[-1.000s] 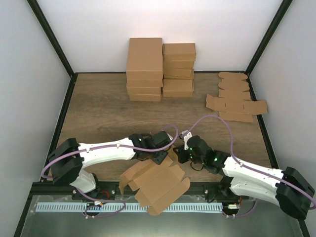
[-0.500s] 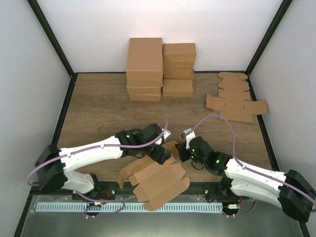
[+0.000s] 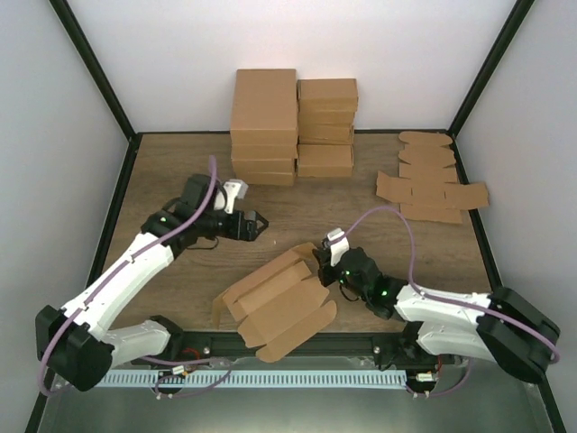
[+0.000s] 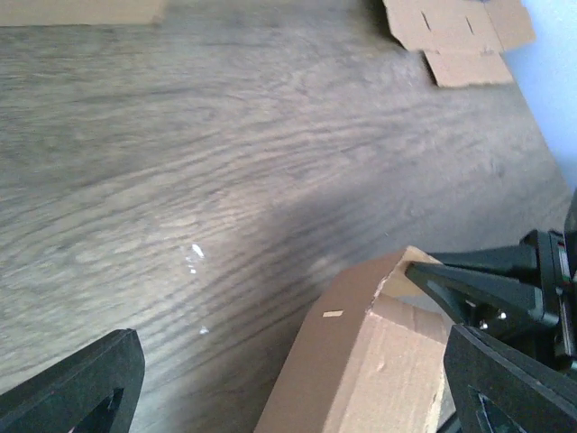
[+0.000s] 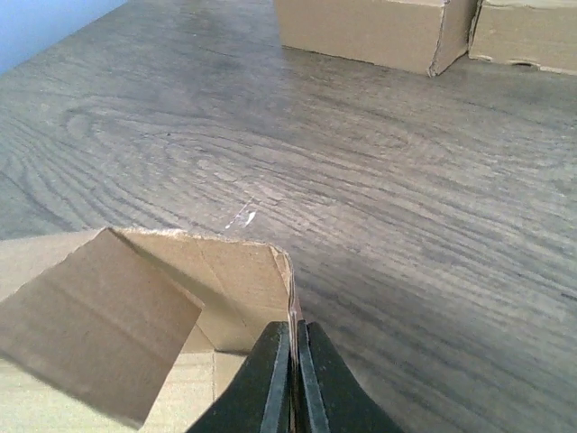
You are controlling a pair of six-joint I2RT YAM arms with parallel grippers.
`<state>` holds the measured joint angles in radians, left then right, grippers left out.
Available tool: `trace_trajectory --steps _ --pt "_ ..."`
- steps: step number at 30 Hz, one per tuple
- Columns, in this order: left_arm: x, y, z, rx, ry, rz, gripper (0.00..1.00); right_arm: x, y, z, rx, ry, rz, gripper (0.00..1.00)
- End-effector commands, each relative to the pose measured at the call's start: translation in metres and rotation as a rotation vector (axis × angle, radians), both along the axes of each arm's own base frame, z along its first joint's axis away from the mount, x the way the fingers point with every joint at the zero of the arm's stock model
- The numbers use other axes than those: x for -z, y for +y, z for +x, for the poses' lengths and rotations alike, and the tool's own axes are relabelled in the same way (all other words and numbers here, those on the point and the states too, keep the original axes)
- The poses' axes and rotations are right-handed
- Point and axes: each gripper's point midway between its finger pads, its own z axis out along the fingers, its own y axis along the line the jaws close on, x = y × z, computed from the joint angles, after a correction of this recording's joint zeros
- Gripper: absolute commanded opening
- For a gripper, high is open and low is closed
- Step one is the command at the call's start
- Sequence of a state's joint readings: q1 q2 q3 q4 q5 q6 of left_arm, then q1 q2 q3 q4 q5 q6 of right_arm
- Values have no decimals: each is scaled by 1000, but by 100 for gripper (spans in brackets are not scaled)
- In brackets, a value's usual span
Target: Fold the paper box
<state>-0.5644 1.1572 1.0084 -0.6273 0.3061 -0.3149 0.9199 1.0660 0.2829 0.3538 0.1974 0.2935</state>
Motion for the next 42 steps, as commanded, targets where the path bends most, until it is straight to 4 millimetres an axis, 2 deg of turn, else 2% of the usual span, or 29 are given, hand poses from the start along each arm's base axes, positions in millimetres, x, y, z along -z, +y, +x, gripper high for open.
trace_trajectory --steps 1,7,10,18,21,26,30,34,42 --pt "9 17 2 25 74 -64 93 -33 12 24 36 -166 64 4" --pt "23 45 17 -55 88 -62 91 -28 27 44 12 -182 49 4" --pt "29 50 18 -67 102 -57 89 -27 30 49 -3 -190 47 4" --pt "41 66 22 -84 117 -16 83 -25 35 48 -47 -185 50 4" --pt "45 61 19 -51 139 -40 80 -24 37 48 -57 -177 40 4" --pt "64 51 9 -4 214 -95 73 -20 39 48 -64 -159 38 5" --pt "70 45 0 13 241 -151 69 -17 41 48 -67 -138 50 5" --pt "73 44 -5 24 246 -156 68 -13 45 47 -74 -114 71 5" --pt "88 42 -10 41 293 -149 59 -9 48 50 -74 -104 63 5"
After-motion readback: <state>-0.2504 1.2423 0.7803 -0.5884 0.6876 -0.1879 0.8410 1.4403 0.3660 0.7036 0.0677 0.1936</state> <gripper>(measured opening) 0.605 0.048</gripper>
